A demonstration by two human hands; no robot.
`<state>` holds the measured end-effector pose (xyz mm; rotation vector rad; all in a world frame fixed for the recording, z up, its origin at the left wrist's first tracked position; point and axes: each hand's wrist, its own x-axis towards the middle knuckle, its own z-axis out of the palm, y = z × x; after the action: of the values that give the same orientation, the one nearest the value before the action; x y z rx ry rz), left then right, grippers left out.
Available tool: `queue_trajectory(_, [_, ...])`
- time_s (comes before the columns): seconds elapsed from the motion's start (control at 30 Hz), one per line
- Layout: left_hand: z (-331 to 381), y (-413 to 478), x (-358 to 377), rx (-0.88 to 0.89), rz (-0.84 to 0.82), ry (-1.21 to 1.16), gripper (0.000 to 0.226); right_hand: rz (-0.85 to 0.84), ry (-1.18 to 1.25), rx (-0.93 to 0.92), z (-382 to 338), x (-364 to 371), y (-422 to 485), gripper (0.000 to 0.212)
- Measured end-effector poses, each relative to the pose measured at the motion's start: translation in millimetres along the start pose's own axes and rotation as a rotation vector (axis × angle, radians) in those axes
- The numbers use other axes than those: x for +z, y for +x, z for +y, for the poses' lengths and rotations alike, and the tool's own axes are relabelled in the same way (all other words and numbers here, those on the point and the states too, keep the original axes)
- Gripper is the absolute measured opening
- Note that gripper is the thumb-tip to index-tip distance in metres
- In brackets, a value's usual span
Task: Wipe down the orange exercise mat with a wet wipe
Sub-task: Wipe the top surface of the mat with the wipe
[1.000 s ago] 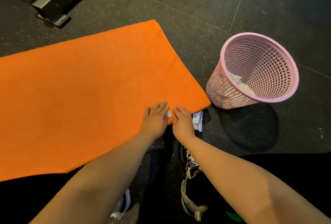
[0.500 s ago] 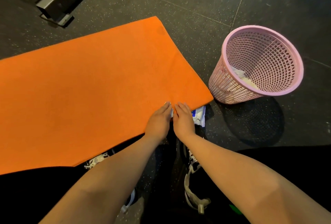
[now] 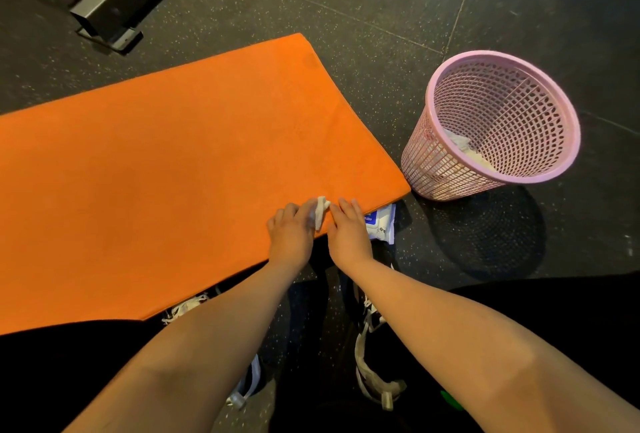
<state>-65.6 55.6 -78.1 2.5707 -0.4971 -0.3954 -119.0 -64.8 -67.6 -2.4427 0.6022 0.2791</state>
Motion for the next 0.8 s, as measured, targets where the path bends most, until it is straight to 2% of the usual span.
queue_trajectory(0.17, [-2,-3,0,0.046,-0.041,0.052,0.035,-0.016,0.007,0.006,1,1,0,0.051])
queue_trajectory(0.37, [-17,-3,-13,-0.11,0.061,0.234,0.038,-0.031,-0.146,0.02,-5,4,-2,0.059])
queue_trajectory(0.57, [1,-11,-1,0.086,-0.052,0.156,0.043,-0.069,-0.12,-0.021,-7,0,-7,0.057])
queue_trajectory(0.8, [-9,-14,-8,0.088,-0.105,0.338,0.045,-0.067,-0.171,-0.035,-14,3,-13,0.059])
